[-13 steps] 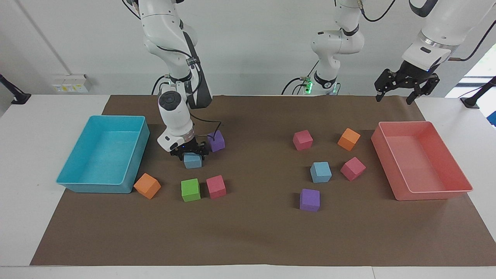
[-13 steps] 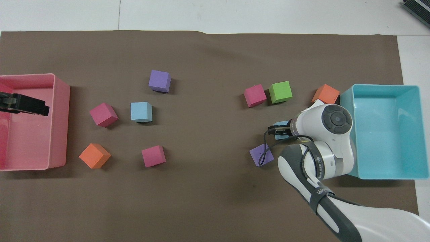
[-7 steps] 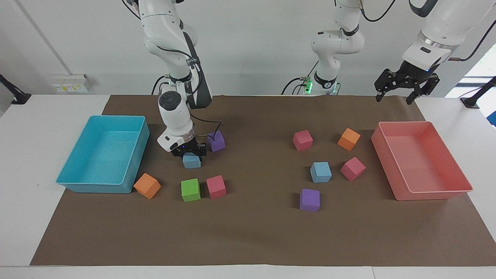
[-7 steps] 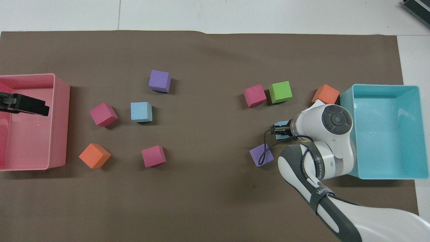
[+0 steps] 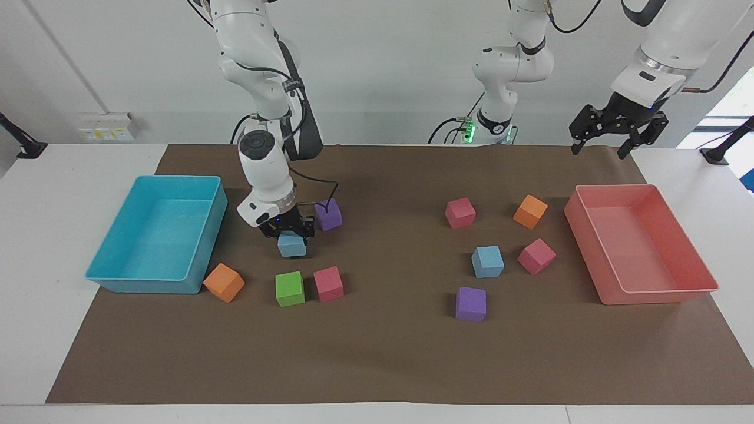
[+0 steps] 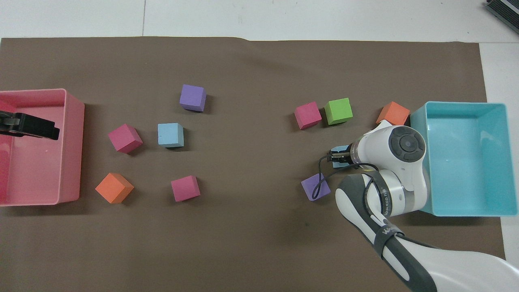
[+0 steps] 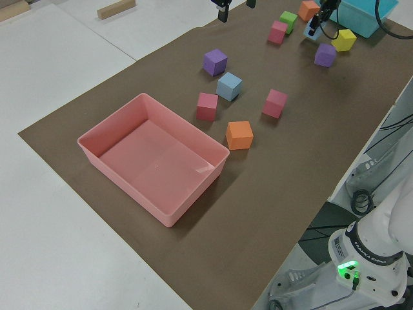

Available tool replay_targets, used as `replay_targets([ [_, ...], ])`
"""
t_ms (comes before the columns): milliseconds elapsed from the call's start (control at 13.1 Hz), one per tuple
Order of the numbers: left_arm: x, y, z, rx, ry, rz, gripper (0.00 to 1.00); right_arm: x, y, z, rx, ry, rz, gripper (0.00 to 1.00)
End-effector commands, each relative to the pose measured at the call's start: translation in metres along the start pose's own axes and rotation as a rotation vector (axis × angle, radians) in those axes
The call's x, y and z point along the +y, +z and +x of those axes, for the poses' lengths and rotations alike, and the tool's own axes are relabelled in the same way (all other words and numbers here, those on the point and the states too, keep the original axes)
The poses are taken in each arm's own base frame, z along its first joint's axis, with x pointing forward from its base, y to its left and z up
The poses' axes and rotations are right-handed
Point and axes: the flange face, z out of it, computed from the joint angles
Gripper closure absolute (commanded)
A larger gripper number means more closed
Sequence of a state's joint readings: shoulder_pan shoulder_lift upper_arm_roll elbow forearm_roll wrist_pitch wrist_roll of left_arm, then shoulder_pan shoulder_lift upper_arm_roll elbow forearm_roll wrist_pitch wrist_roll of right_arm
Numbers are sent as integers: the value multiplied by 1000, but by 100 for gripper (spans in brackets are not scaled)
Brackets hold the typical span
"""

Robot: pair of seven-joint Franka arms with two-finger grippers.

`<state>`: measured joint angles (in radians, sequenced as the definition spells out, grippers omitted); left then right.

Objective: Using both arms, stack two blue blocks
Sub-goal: 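Carry the light-blue cube to the table center and set it down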

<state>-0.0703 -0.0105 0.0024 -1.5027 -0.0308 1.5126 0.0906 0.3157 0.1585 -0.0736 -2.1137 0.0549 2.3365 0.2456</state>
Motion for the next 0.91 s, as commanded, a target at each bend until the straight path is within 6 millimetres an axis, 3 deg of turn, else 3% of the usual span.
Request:
replay_targets([
  [0,-3,-4,-1,-2,-14,-3,0,-6,-52,-3,-14,23,15,100],
  [152,-3,-4,-1,-2,-14,-3,0,-8,-73,-2,-44,15,1,100],
  [305,-3,-4,-1,-2,-14,-3,0,-20,-76,-1,-41,-8,-2,100],
  [610,-3,-3,0,-3,-14,-3,0,-88,-91,13,-28,-21,-37,100],
  [839,-3,-4,-1,-2,-14,-3,0,-147,-78,14,-26,-14,-37,100],
])
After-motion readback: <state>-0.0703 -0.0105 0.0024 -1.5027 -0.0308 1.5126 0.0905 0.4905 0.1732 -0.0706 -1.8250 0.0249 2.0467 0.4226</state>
